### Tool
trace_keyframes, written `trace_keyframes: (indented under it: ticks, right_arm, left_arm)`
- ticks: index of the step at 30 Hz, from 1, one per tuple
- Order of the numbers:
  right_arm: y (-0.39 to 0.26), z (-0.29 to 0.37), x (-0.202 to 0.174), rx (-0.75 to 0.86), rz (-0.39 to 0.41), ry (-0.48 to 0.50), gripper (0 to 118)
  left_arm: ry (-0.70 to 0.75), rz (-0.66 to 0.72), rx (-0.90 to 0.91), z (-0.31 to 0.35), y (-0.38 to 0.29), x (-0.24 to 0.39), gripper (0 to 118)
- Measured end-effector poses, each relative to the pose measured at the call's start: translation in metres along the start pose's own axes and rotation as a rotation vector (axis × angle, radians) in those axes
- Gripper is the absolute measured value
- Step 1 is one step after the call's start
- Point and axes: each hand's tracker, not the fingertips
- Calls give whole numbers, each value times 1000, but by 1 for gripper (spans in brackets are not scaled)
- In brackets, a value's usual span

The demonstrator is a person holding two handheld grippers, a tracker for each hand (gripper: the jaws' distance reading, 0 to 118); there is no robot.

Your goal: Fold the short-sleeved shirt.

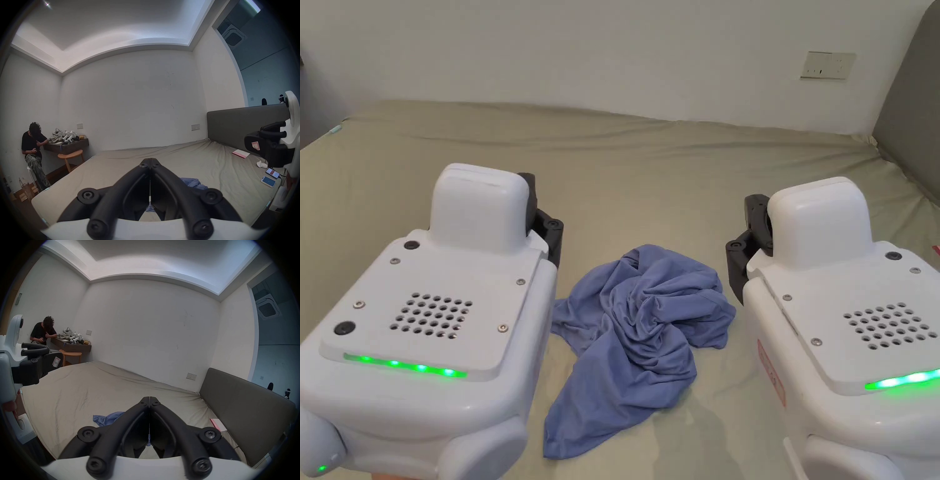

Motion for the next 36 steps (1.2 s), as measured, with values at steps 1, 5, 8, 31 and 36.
trace_keyframes:
  ticks: [1,5,8,31,36]
  right_arm:
    - [0,0,1,-1,1,-4,2]
    - [0,-6,4,-6,-2,-11,2]
    - [-3,-13,4,-15,-4,-12,2]
    - [-123,-121,40,-359,-43,-35,2]
    - [-149,-137,50,-449,-38,-44,2]
  left_arm:
    - [-2,0,5,0,1,-1,0]
    - [-7,10,10,-6,5,-4,0]
    - [-15,14,5,-13,4,-6,0]
    - [-33,86,-810,-297,-253,-59,97]
    - [-66,83,-872,-338,-288,-49,113]
